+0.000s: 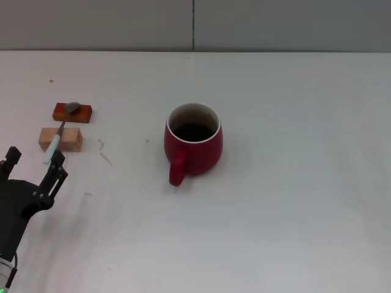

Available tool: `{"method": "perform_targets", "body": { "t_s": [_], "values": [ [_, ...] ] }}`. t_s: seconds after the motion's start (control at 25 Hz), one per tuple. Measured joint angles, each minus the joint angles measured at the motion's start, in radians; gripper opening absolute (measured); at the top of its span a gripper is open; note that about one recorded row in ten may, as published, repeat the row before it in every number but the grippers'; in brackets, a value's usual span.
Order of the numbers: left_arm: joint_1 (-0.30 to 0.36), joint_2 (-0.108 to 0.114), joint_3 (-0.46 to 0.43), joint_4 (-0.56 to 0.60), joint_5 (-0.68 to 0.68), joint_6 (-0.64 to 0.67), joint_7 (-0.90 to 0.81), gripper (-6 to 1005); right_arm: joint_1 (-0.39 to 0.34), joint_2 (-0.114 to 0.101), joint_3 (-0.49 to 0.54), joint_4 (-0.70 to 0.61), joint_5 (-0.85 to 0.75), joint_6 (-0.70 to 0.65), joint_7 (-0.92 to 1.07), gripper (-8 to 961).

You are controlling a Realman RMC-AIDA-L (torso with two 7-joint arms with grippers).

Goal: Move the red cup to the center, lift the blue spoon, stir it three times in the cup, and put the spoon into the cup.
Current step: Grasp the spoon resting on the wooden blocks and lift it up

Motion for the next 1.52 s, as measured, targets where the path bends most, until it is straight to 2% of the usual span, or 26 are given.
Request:
{"method": "perform_targets", "body": {
  "t_s": [0.52,1.52],
  "values": [
    [-0.021,0.004,0.005,0.0,0.003,-0.137,0.009,833,-0.013,0.0,0.011,0.0,0.0,0.001,-0.001,680],
    [-0.027,-0.001,-0.003,0.124,0.002,-0.27,0.0,833,-0.063,0.027,0.011,0.005,0.0,-0.065,-0.046,679]
  ]
}}
